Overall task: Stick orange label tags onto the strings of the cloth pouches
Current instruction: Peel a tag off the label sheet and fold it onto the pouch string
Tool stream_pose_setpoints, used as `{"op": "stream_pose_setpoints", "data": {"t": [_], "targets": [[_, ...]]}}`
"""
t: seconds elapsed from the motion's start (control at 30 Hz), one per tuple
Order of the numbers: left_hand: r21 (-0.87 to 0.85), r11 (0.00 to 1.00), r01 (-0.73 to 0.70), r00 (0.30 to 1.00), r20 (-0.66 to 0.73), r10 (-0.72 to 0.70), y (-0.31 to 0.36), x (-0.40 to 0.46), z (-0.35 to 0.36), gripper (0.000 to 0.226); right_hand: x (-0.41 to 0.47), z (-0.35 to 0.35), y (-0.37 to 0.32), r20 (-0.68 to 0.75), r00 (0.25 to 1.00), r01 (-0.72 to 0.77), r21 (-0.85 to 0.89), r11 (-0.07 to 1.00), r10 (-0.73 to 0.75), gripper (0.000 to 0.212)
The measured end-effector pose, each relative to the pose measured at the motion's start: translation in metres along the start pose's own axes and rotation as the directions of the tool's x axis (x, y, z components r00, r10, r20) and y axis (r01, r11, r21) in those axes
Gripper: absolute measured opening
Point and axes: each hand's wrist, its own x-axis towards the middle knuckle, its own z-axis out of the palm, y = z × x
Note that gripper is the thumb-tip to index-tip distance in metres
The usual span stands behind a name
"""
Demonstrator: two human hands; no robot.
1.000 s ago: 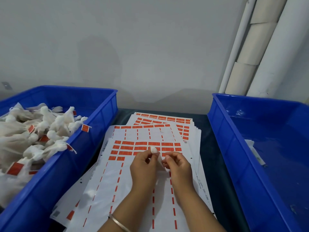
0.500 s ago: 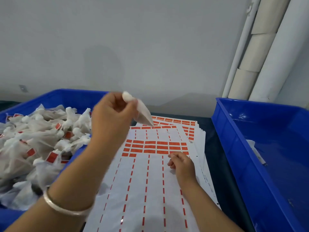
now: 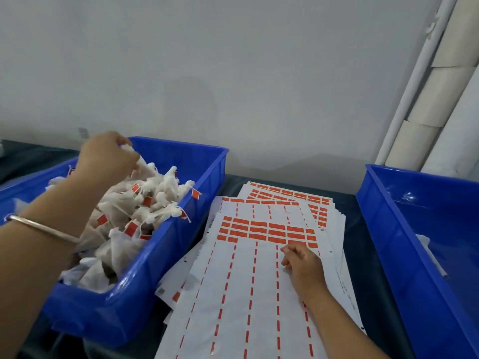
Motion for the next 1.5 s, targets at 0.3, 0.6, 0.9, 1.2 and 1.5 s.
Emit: {"op": "stream_pose_setpoints", "data": {"t": [0.3,0.6,0.9,1.2,1.5], "targets": [[0.269,0.963,-0.020,0.959,0.276,-0.057,-0.033,-0.001,0.029,0.026,0.002,0.001,0.003,0.004,1.000,-0.004,-0.045,0.999,0.004,0.022],[0.125,0.983,-0.132,0.988,0.096,0.120,-0.014,-0.009,0.015,0.025,-0.008,0.017,-0.016,0.217,0.971,0.228,-0.716,0.660,-0.099,0.011],[-0.141,0.897,-0.420,0.907,-0.103,0.409,0.056,-0.094,0.034,0.010,-0.017,-0.001,-0.078,0.476,0.875,0.373,-0.779,0.504,0.088,0.028],[-0.179,0.913,-0.366,0.812,0.419,0.407,0.065,-0.179,0.143,0.020,-0.006,-0.139,-0.134,0.234,0.964,0.266,-0.814,0.516,-0.128,0.018],[-0.127,0.971,-0.203,0.823,0.515,0.240,0.044,-0.218,0.199,0.010,0.030,-0.255,-0.059,-0.174,0.981,-0.193,-0.801,0.567,0.088,0.028]]}}
